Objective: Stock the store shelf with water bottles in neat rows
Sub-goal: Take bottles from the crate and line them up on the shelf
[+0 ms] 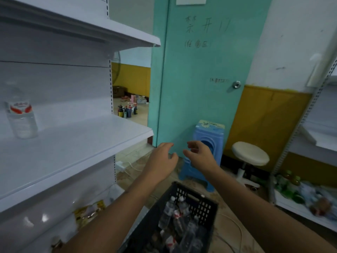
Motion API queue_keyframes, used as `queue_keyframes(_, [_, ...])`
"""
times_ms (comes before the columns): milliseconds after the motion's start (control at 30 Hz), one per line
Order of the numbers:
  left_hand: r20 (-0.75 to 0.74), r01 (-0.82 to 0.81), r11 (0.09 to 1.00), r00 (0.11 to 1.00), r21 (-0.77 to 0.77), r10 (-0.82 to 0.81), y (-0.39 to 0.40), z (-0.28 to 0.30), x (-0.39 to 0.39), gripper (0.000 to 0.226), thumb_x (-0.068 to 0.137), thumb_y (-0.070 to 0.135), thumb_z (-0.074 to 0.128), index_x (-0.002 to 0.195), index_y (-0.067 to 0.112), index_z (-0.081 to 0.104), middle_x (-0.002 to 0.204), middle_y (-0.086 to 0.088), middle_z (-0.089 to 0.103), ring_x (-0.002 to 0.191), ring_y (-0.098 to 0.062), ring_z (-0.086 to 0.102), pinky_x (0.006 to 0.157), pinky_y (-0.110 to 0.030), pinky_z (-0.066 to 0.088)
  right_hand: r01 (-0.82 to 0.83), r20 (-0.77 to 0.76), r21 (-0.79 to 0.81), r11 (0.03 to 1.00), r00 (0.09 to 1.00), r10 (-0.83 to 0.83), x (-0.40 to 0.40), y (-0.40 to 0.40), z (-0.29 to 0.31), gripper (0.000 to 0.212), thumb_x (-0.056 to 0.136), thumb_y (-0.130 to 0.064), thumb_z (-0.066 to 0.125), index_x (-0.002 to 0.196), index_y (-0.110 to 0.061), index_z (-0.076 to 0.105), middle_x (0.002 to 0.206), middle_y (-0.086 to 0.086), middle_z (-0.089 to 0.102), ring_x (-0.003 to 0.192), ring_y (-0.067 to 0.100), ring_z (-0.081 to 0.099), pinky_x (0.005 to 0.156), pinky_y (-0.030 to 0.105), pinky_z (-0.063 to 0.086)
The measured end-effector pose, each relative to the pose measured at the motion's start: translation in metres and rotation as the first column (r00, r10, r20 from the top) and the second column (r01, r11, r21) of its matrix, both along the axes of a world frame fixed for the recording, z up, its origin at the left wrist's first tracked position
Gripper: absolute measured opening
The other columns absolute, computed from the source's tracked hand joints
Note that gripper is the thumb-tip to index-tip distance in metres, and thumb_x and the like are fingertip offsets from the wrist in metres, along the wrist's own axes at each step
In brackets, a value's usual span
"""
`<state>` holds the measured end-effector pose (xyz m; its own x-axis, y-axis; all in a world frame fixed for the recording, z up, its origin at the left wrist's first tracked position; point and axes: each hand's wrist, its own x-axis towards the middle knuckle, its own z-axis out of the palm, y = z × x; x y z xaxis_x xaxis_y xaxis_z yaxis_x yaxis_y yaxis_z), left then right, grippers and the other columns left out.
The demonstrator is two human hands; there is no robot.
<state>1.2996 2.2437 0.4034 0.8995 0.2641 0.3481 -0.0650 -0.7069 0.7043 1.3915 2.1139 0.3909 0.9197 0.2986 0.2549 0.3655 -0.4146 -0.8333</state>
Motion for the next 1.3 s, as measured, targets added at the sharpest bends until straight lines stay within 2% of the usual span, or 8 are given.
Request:
queue_keyframes(400, [-0.233, 0.011, 0.996, 0.972, -0.085, -0.031, -0.021, -0.119, 0.079, 0.047, 0.093, 0.021, 0.048, 0.14, 0.015, 0.044, 0.141, -0.004, 0.048, 0.128, -0.019, 0.046, 0.108, -0.034, 0.037, 0.029, -0.187, -0.039, 0.999, 0.982, -0.036, 0.063, -0.035, -0.122, 0.039, 0.089, -0.026, 0.069, 0.125, -0.014, 0.057, 0.116, -0.002, 0.058, 0.11, 0.014, 0.055, 0.09, 0.026, 0.043])
queue_keyframes(533, [-0.381, -0.004, 0.989, 0.923, -0.146, -0.053, -0.027, -0.18, 0.104, 0.043, 0.094, 0.027, 0.045, 0.137, 0.02, 0.048, 0.136, 0.002, 0.051, 0.121, -0.019, 0.051, 0.101, -0.03, 0.042, 0.032, -0.302, -0.081, 0.996, 0.952, -0.055, 0.082, -0.042, -0.187, 0.039, 0.089, -0.025, 0.068, 0.124, -0.012, 0.057, 0.113, -0.001, 0.061, 0.1, 0.012, 0.058, 0.08, 0.024, 0.047])
queue_keyframes(667, [-0.481, -0.026, 0.98, 0.873, -0.197, -0.074, -0.034, -0.239, 0.131, 0.04, 0.096, 0.029, 0.047, 0.135, 0.02, 0.05, 0.133, 0.001, 0.054, 0.114, -0.015, 0.055, 0.094, -0.031, 0.047, 0.028, -0.438, -0.109, 0.994, 0.896, -0.073, 0.105, -0.048, -0.247, 0.04, 0.088, -0.023, 0.068, 0.125, -0.013, 0.056, 0.113, -0.002, 0.062, 0.103, 0.013, 0.059, 0.092, 0.035, 0.052])
queue_keyframes(800, [-0.536, -0.061, 0.967, 0.84, -0.246, -0.083, -0.038, -0.294, 0.167, 0.027, 0.096, 0.019, 0.047, 0.121, 0.016, 0.059, 0.109, 0.005, 0.058, 0.088, -0.006, 0.053, 0.07, -0.018, 0.045, 0.053, -0.506, -0.138, 0.989, 0.854, -0.116, 0.145, -0.048, -0.303, 0.029, 0.09, -0.025, 0.067, 0.115, -0.017, 0.056, 0.096, -0.01, 0.057, 0.095, 0.011, 0.057, 0.078, 0.02, 0.044])
queue_keyframes(967, [-0.622, -0.066, 0.95, 0.769, -0.305, -0.146, -0.049, -0.378, 0.211, 0.016, 0.091, 0.019, 0.049, 0.098, 0.03, 0.058, 0.1, 0.0, 0.066, 0.089, -0.012, 0.062, 0.085, -0.036, 0.053, 0.189, -0.656, -0.2, 0.961, 0.703, -0.275, 0.181, -0.042, -0.393, 0.021, 0.089, -0.027, 0.068, 0.092, -0.008, 0.06, 0.087, 0.005, 0.064, 0.088, 0.023, 0.062, 0.08, 0.039, 0.052])
queue_keyframes(1067, [-0.66, -0.024, 0.948, 0.724, -0.316, -0.201, -0.054, -0.44, 0.235, 0.024, 0.085, 0.025, 0.047, 0.104, 0.028, 0.061, 0.099, 0.005, 0.066, 0.09, -0.008, 0.062, 0.086, -0.042, 0.052, 0.274, -0.711, -0.23, 0.934, 0.608, -0.354, 0.192, -0.04, -0.455, 0.011, 0.089, -0.023, 0.068, 0.087, -0.014, 0.061, 0.086, 0.0, 0.065, 0.088, 0.02, 0.061, 0.079, 0.033, 0.051])
queue_keyframes(1167, [-0.724, -0.04, 0.949, 0.657, -0.313, -0.211, -0.056, -0.494, 0.25, 0.036, 0.092, 0.017, 0.05, 0.127, 0.022, 0.056, 0.123, 0.003, 0.059, 0.111, -0.012, 0.057, 0.1, -0.032, 0.044, 0.366, -0.758, -0.274, 0.89, 0.487, -0.434, 0.196, -0.043, -0.521, 0.027, 0.087, -0.025, 0.07, 0.106, -0.007, 0.066, 0.106, 0.005, 0.068, 0.1, 0.024, 0.064, 0.088, 0.037, 0.054])
queue_keyframes(1300, [-0.775, -0.023, 0.958, 0.594, -0.284, -0.216, -0.056, -0.564, 0.259, 0.038, 0.091, 0.006, 0.051, 0.128, 0.008, 0.056, 0.126, -0.011, 0.058, 0.114, -0.021, 0.055, 0.093, -0.019, 0.035, 0.413, -0.754, -0.306, 0.858, 0.445, -0.484, 0.201, -0.04, -0.594, 0.036, 0.085, -0.027, 0.072, 0.115, -0.008, 0.065, 0.109, 0.009, 0.07, 0.099, 0.023, 0.066, 0.089, 0.041, 0.056])
